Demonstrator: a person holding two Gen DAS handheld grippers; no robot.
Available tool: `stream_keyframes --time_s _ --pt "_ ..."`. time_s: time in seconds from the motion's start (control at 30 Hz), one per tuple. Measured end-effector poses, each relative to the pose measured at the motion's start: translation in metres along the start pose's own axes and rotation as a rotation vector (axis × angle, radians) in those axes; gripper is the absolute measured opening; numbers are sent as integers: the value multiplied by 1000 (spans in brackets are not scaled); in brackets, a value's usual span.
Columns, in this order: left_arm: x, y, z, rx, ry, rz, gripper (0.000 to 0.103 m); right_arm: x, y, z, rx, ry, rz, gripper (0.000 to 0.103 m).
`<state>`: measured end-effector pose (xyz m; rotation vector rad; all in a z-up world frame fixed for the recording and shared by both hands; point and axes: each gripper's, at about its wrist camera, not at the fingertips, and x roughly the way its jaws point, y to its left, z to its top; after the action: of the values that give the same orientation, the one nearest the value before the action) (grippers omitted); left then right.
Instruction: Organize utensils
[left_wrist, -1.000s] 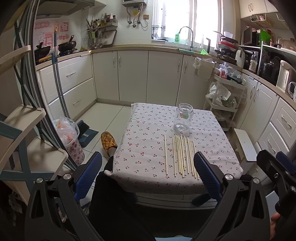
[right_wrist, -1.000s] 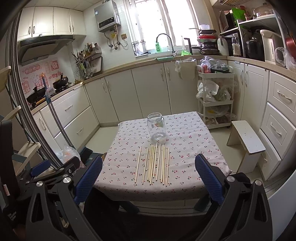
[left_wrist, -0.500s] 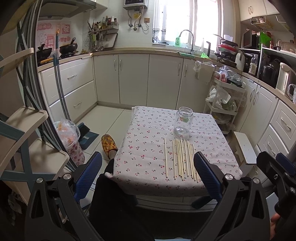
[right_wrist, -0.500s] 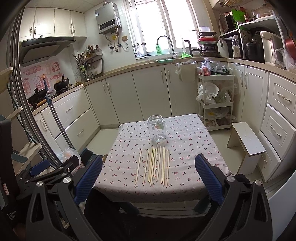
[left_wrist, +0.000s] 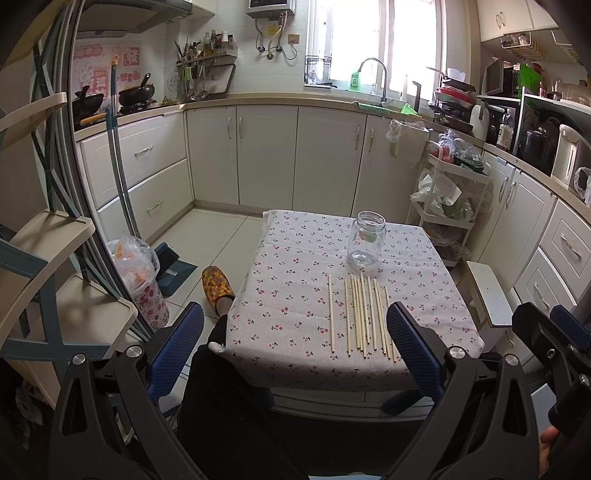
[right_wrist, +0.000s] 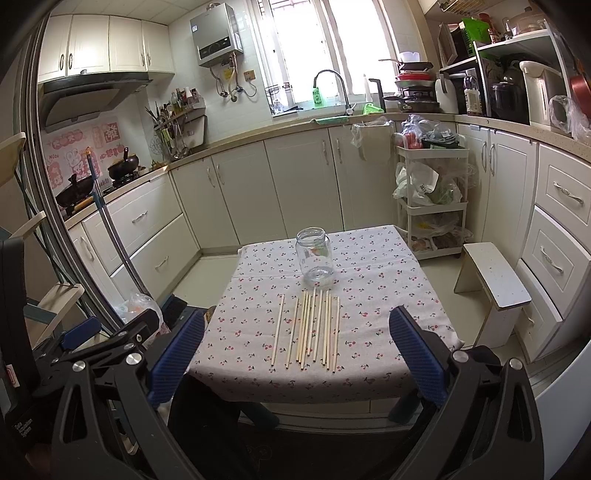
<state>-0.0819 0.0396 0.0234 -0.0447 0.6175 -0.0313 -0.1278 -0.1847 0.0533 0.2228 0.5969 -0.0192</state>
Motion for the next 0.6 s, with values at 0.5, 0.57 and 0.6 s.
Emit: stream_keyframes --time_s 0.5,0.57,0.6 --pt "80 13 -4 -15 140 2 95 78 -30 -10 -7 90 -50 96" --pt "100 12 -4 -12 170 1 95 96 -34 -12 -16 113 -51 96" --pt "111 11 -4 -16 184 -5 95 111 -38 -13 -23 135 -50 96"
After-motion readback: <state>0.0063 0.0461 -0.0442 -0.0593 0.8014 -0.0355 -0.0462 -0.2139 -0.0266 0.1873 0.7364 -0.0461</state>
